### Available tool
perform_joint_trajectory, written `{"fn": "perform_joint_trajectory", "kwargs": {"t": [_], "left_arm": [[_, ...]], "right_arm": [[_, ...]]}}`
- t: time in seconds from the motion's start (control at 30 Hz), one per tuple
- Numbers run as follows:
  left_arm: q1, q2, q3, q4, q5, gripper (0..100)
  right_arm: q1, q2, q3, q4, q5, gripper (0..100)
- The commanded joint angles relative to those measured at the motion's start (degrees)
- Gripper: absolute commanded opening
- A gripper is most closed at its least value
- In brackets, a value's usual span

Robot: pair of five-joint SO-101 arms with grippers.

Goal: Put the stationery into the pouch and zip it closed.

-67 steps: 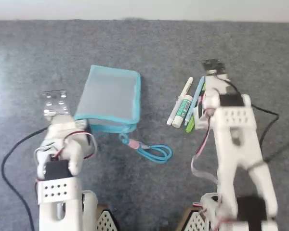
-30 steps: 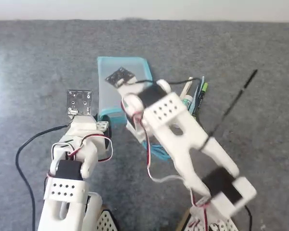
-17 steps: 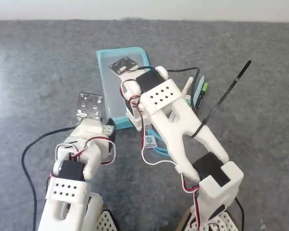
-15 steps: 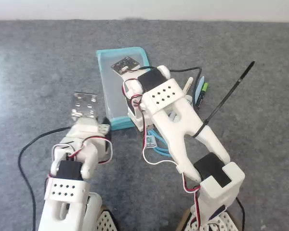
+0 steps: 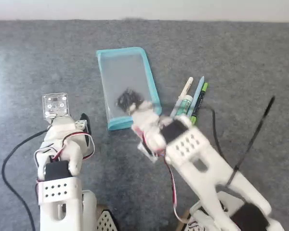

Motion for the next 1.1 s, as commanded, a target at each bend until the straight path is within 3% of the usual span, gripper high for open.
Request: {"fn": "perform_joint_trajectory", "kwargs": {"t": [0.0, 0.17, 0.4, 0.6, 0.77, 1.07], "left_arm": [[-0.4, 0.5, -1.6, -1.8, -0.6, 13], [-0.4, 0.5, -1.5, -1.6, -0.6, 13], [-0.7, 0.5, -1.4, -1.6, -0.6, 13], [-0.4, 0.5, -1.4, -1.7, -0.6, 13], [-0.4, 0.5, -1.4, -1.7, -0.6, 13], [-0.6, 0.6, -1.3, -1.5, -0.6, 13]], "right_arm": [[-2.2, -2.9, 1.9, -2.2, 1.4, 0.9], [-5.7, 5.8, 1.8, -5.5, 1.5, 2.3], [-8.3, 15.0, 1.8, -6.3, 1.6, 25.5], [-7.9, 7.0, 1.4, -5.9, 1.5, 23.2], [-1.2, 0.6, -6.5, -2.8, 1.8, 23.1], [0.5, 19.1, -22.4, -3.0, 2.1, 23.3]]}}
